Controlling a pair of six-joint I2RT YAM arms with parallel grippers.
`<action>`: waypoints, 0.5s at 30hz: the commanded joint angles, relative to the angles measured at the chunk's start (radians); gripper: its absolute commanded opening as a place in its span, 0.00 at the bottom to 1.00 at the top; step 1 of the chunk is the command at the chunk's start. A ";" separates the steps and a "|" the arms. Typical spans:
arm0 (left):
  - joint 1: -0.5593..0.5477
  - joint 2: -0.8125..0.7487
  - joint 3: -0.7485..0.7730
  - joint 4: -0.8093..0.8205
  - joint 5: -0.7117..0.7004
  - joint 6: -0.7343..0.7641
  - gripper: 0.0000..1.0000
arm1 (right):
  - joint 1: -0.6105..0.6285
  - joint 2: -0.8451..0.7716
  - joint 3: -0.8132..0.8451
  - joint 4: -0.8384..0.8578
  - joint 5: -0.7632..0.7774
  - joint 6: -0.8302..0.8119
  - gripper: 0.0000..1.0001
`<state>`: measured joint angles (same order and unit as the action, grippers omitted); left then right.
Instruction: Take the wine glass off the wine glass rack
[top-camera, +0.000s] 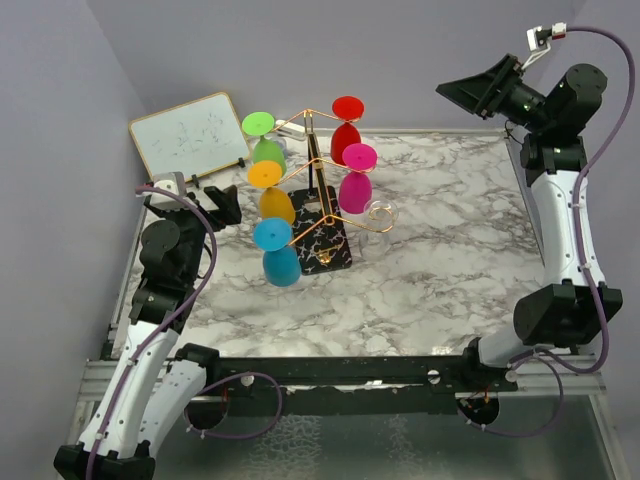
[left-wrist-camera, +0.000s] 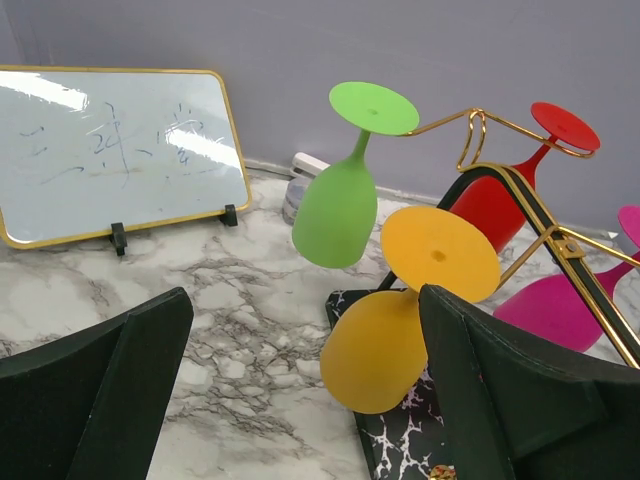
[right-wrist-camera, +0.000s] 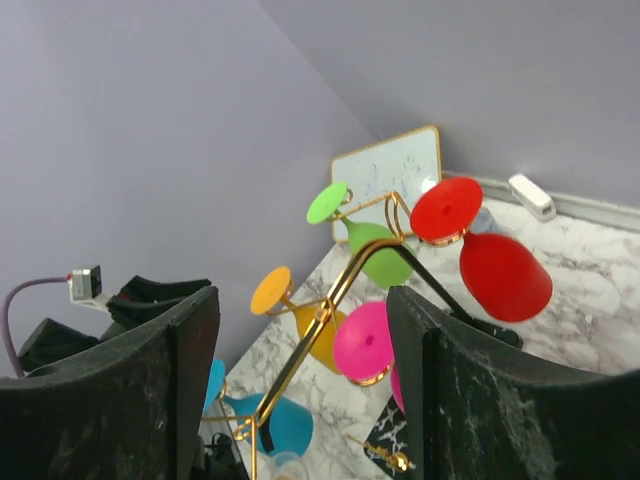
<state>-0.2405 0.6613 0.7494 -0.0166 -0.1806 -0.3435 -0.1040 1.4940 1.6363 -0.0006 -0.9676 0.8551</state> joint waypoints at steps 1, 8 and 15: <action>-0.006 -0.011 -0.005 0.011 -0.025 -0.007 0.99 | 0.028 0.070 0.158 0.008 0.015 0.030 0.73; -0.008 -0.010 -0.007 0.010 -0.024 -0.010 0.99 | 0.070 0.210 0.469 -0.064 0.006 0.037 0.96; -0.008 -0.009 -0.011 0.010 -0.019 -0.011 0.99 | 0.122 0.384 0.813 -0.434 0.196 -0.125 0.01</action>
<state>-0.2443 0.6613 0.7483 -0.0166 -0.1848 -0.3466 0.0002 1.8164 2.3497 -0.2024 -0.9031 0.8265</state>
